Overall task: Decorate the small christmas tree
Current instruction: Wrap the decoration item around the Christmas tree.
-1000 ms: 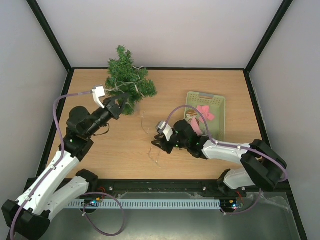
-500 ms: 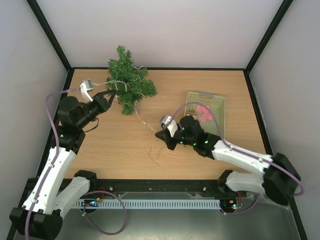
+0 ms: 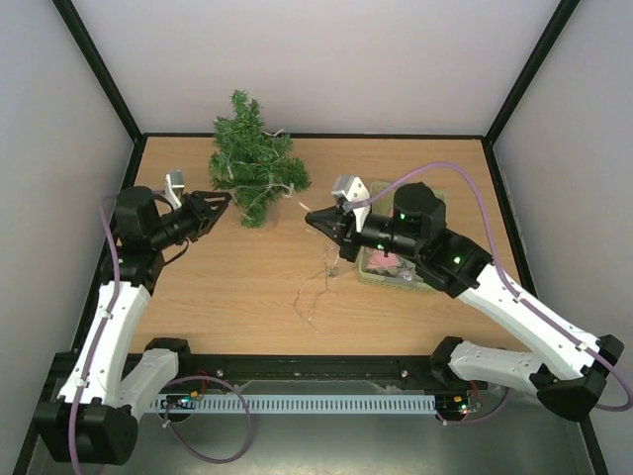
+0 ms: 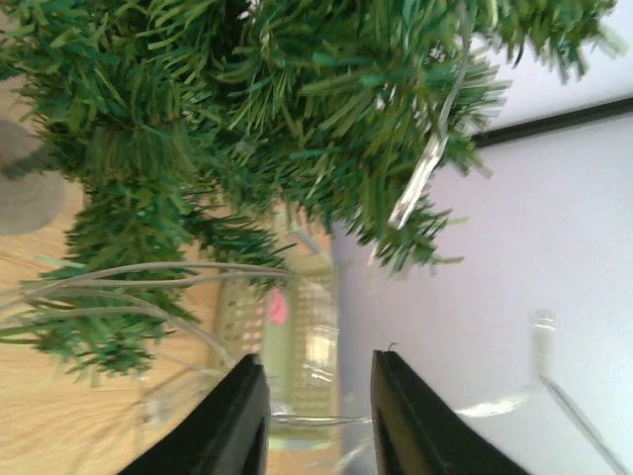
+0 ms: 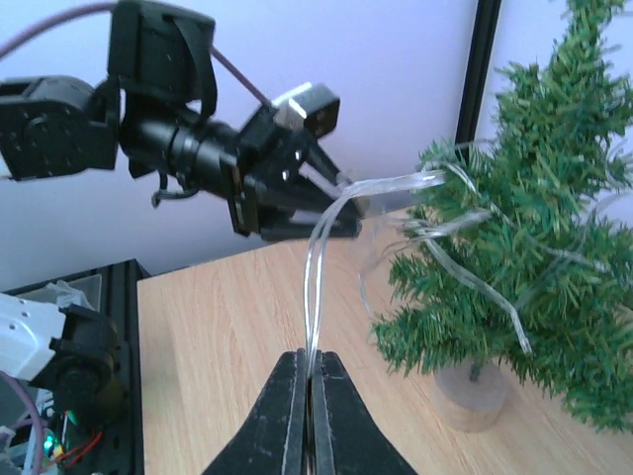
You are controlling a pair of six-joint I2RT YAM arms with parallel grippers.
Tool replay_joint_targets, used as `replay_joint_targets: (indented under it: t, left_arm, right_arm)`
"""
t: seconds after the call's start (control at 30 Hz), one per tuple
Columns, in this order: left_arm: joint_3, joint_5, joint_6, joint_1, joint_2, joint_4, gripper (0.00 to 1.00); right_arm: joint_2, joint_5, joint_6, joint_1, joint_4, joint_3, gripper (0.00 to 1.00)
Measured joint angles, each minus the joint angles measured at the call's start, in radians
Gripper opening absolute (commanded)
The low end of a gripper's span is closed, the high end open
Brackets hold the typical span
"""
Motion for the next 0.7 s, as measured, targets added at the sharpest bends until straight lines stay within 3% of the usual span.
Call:
replay_joint_targets:
  t: [0.13,0.4,0.7]
  left_arm:
    - [-0.002,0.003,0.038,0.003,-0.013,-0.066,0.53]
    - [-0.055,-0.042,0.196,0.000,-0.149,-0.177,0.55]
    - [-0.055,-0.081,0.432,-0.149,-0.271,0.014,0.54]
  right_arm:
    - [0.053,-0.019,-0.019,0.000,-0.035,0.108,0.02]
    - [0.116,-0.045,-0.037,0.000,-0.044,0.227,0.02]
    - [0.156,-0.109,-0.023,0.000,-0.038,0.267,0.02]
